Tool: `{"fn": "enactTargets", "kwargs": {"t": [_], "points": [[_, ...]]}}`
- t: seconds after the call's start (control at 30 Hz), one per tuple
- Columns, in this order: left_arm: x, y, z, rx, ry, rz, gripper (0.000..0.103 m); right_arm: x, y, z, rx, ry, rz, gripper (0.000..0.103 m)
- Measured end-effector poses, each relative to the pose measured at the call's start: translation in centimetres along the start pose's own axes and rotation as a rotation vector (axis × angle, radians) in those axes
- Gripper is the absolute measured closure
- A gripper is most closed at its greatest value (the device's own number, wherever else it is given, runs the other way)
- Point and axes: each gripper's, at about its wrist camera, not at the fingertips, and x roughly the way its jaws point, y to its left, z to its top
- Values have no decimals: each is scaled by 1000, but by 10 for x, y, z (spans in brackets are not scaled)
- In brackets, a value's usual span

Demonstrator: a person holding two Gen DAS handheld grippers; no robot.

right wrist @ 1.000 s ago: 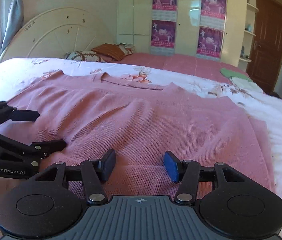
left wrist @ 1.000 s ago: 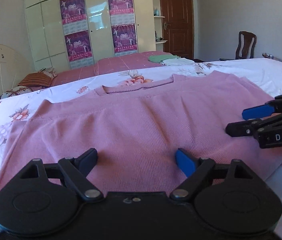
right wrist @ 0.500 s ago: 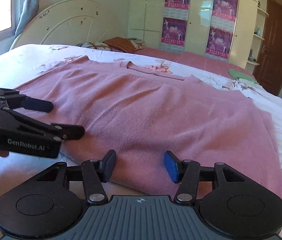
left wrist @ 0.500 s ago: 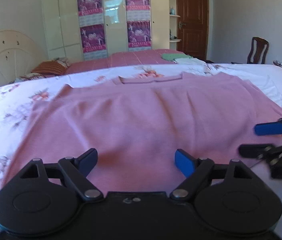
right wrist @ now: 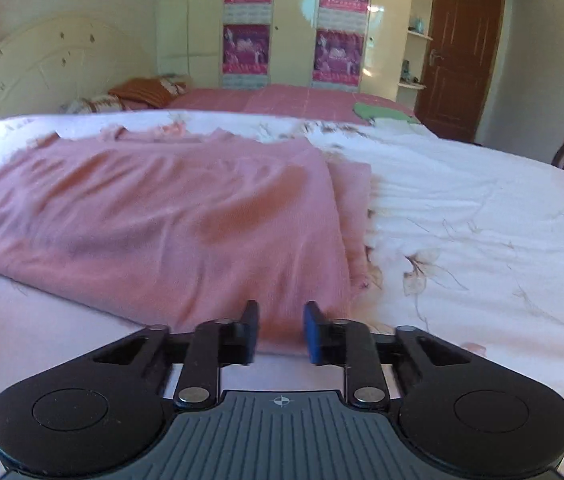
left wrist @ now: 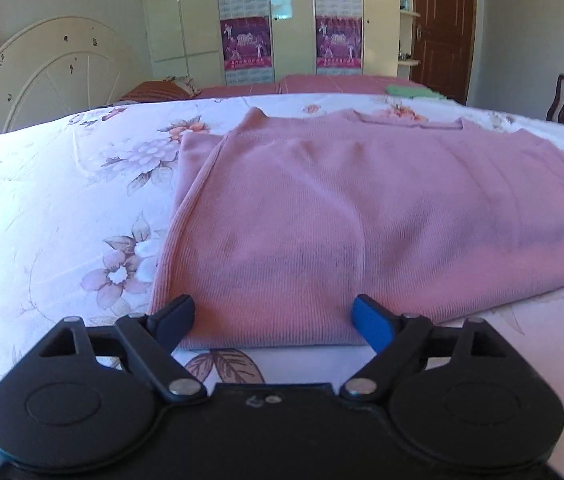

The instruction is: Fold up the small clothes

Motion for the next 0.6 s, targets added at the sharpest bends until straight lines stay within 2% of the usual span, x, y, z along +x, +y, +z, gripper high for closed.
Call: {"fn": "enactTargets", "kwargs": {"t": [0.07, 0.17, 0.23, 0.27, 0.3, 0.33, 0.37, 0.43, 0.6], "points": [[0, -1, 2, 8, 7, 8, 16, 1, -2, -9, -14, -3, -9, 92], [-7, -4, 8, -1, 4, 19, 21, -4, 3, -2, -21, 14, -23, 92], [-1, -4, 3, 14, 39, 35, 16, -18, -2, 0, 40, -34, -5, 92], [-1, -2, 2, 3, 30, 31, 16, -21, -2, 0, 46, -54, -17, 92], [0, -1, 2, -8, 35, 30, 16, -18, 0, -2, 37, -37, -27, 92], [0, -2, 3, -7, 39, 35, 16, -7, 1, -5, 27, 31, -28, 92], [0, -2, 3, -9, 42, 37, 16, -6, 4, -9, 3, 7, -29, 92], [0, -2, 3, -11, 41, 40, 16, -6, 8, -7, -36, 13, -41, 92], [-2, -2, 1, -15, 35, 47, 16, -11, 10, -2, -30, 31, -49, 92]]}}
